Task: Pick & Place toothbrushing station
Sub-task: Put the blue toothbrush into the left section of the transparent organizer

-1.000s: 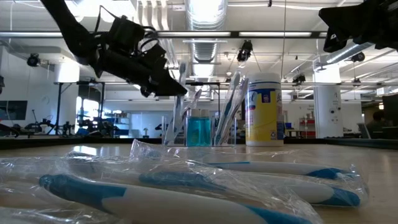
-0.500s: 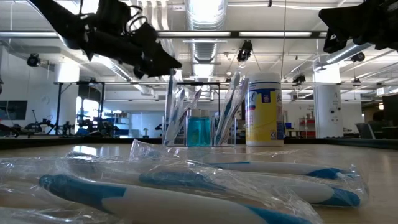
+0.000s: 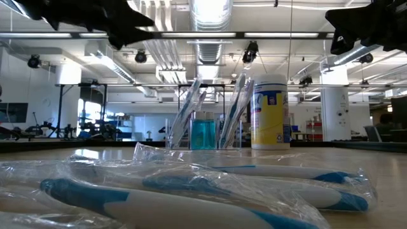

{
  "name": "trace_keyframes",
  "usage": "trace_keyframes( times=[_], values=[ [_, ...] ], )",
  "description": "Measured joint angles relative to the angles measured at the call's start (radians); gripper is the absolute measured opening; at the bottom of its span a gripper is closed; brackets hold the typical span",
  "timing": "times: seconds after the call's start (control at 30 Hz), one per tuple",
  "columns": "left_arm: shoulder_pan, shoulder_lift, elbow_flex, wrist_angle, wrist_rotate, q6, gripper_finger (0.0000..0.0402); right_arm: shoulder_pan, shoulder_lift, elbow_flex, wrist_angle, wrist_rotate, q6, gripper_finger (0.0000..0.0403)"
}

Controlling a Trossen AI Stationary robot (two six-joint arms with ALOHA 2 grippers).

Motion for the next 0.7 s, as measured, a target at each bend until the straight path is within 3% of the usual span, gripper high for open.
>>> trace_keyframes(
  times=[0.2,0.53,0.7],
  values=[
    [-0.058,-0.203,-0.066,-0.043,0.019,0.038,0.0232,0.0,0.004,0.0,0.0,0.0,0.0,0.0008],
    [-0.086,-0.487,-0.347,0.02,0.032,-0.019,0.0015,0.0,0.005,-0.002,0.0,0.0,0.0,0.0008],
    [-0.087,-0.565,-0.494,0.088,0.084,0.0,0.0007,0.0,0.009,-0.002,0.001,0.004,0.0,0.0008]
  ],
)
